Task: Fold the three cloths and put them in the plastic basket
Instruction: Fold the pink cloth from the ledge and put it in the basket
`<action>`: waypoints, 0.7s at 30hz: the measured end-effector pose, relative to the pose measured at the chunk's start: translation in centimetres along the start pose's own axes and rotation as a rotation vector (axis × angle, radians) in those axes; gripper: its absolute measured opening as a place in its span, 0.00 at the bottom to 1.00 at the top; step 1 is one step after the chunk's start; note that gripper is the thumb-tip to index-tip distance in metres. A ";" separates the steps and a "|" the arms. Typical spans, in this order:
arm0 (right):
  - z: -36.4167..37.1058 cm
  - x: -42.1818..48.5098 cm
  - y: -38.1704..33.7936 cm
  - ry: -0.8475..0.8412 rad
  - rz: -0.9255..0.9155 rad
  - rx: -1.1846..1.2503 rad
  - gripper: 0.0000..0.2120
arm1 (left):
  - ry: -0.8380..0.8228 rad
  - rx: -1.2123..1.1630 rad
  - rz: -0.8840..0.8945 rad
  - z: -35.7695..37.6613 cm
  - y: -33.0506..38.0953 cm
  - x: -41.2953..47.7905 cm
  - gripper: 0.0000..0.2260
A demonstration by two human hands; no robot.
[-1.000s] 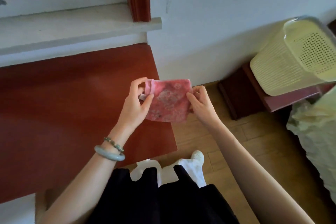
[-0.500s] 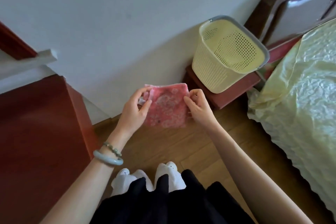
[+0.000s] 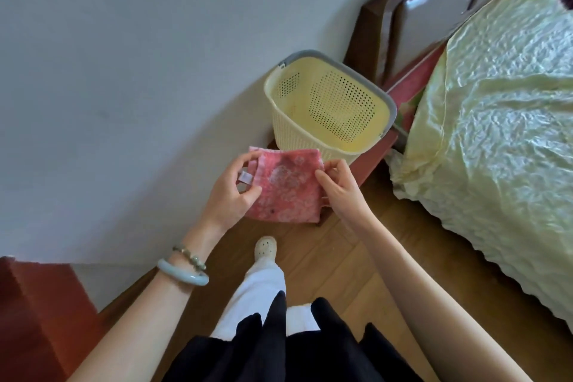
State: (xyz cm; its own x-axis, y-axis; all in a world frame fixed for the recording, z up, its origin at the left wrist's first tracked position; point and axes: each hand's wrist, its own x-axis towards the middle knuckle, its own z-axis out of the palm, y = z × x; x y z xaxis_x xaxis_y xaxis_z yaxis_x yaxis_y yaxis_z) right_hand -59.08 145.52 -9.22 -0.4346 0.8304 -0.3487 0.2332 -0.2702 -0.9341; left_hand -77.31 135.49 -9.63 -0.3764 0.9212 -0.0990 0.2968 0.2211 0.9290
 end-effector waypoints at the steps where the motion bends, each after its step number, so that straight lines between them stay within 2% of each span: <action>1: -0.4 1.2 -0.4 0.029 0.001 0.012 0.05 | -0.027 -0.018 0.000 0.1 0.3 1.7 0.19; 9: -2.6 9.4 -2.8 0.197 0.002 0.077 0.05 | -0.245 -0.022 0.006 0.5 2.9 14.7 0.20; 21: -5.9 18.7 -1.9 0.278 0.107 0.113 0.03 | -0.379 0.123 0.024 4.4 1.1 26.6 0.22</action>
State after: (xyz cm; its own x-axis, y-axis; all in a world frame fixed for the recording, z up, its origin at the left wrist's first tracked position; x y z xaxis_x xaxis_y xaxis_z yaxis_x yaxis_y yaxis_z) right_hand -62.55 164.43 -13.50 -0.1551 0.8915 -0.4257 0.1596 -0.4027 -0.9013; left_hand -83.13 161.64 -12.86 -0.0244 0.9744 -0.2235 0.4131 0.2134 0.8853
